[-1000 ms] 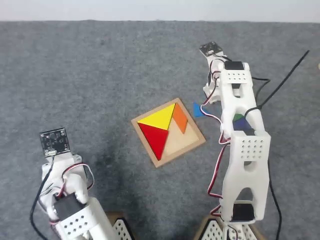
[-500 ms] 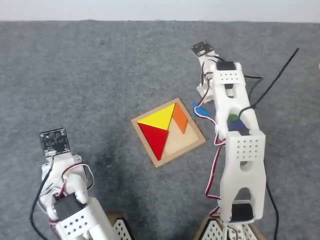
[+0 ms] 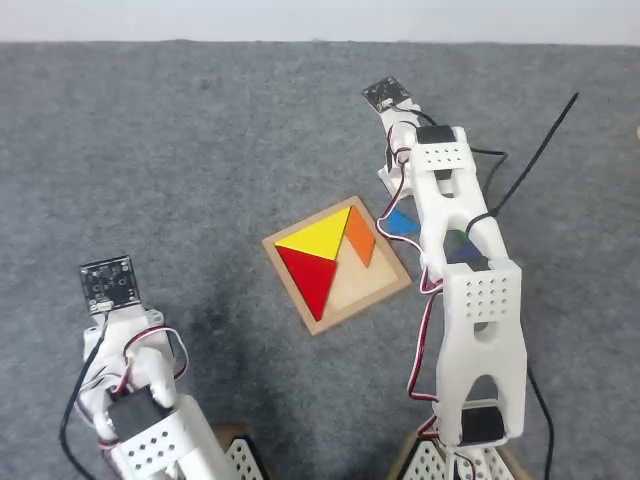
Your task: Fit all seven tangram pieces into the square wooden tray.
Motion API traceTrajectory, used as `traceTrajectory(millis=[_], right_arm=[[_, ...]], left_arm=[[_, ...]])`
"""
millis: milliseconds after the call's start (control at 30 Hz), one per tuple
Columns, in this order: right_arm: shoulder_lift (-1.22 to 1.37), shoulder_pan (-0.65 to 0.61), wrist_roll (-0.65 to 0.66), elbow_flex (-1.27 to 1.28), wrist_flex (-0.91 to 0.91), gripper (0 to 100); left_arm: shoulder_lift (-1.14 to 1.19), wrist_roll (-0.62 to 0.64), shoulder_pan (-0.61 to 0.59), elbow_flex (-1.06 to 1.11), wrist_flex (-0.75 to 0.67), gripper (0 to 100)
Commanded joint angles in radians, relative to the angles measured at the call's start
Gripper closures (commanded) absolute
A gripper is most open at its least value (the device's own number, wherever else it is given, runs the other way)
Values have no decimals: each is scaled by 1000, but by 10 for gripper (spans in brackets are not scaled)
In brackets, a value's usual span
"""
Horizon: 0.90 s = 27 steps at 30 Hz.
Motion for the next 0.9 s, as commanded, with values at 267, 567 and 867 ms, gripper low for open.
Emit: traceTrajectory(millis=[267,567,867], right_arm=[[-16,53,9,-18,76,745],[-15,70,8,-18,70,746],[-15,77,8,-18,74,878]], left_arm=[[-6,-11,6,-7,-2,985],[-6,-11,6,-7,-2,985],[-6,-11,6,-7,-2,985]])
